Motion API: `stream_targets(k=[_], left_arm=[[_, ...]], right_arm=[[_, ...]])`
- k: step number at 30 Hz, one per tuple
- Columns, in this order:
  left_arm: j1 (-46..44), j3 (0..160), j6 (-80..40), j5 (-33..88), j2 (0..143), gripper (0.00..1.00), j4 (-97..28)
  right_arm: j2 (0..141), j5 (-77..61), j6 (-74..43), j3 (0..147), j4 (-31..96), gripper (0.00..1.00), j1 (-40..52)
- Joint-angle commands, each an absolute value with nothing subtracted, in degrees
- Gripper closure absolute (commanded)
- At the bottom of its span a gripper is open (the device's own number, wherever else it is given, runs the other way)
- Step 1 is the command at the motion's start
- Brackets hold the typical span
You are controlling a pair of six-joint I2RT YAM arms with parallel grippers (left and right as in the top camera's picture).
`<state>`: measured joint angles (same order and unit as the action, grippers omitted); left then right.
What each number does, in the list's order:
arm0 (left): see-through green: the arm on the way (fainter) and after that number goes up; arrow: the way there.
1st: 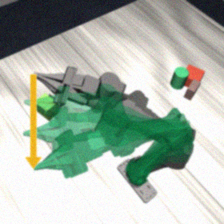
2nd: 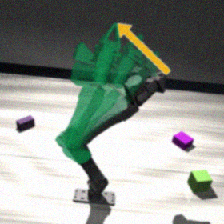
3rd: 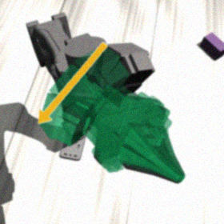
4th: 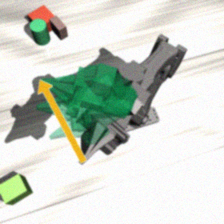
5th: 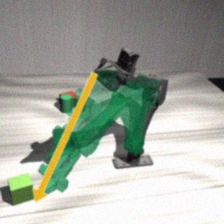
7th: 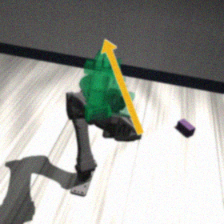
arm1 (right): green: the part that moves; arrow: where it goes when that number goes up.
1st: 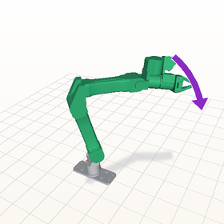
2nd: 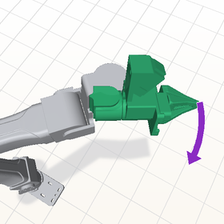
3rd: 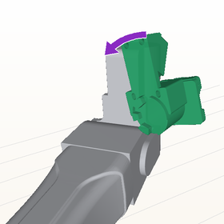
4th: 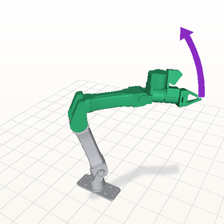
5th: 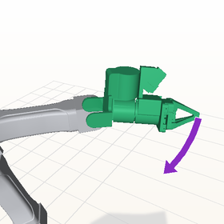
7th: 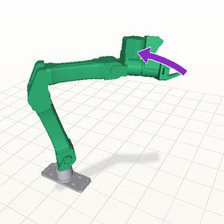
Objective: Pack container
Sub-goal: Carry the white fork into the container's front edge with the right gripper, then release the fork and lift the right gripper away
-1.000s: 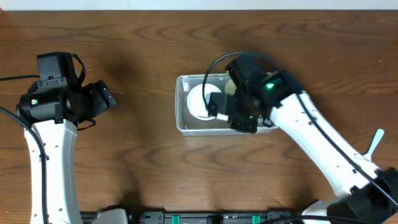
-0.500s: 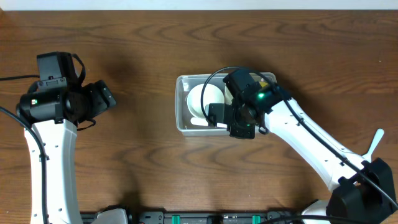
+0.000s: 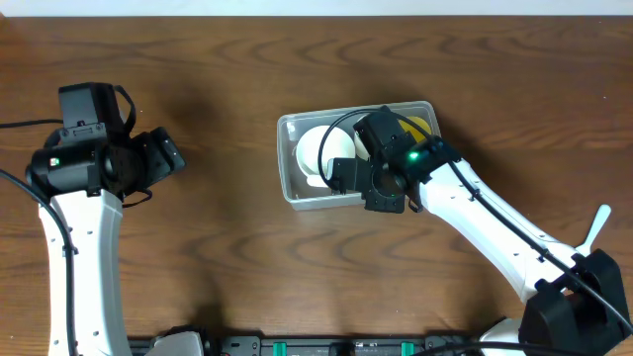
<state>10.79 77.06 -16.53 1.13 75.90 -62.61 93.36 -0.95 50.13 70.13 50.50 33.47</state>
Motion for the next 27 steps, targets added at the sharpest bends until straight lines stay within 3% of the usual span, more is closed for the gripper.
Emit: stream_targets(k=[1, 9, 14, 27], left_arm=[[11.03, 76.82, -16.82, 0.86, 75.94, 0.05, -62.74], [11.03, 76.82, -16.82, 0.86, 75.94, 0.05, -62.74], [11.03, 76.82, -16.8, 0.84, 75.94, 0.05, -62.72], [11.03, 76.82, -16.78, 0.84, 75.94, 0.05, -62.72]], right_arm=[[93.32, 0.62, 50.19, 70.11, 50.37, 0.99, 33.87], [91.31, 0.64, 50.63, 76.27, 52.58, 0.99, 34.94], [90.78, 0.38, 56.73, 80.07, 52.34, 0.99, 34.35], [98.67, -3.27, 59.88, 80.03, 55.07, 0.99, 33.54]])
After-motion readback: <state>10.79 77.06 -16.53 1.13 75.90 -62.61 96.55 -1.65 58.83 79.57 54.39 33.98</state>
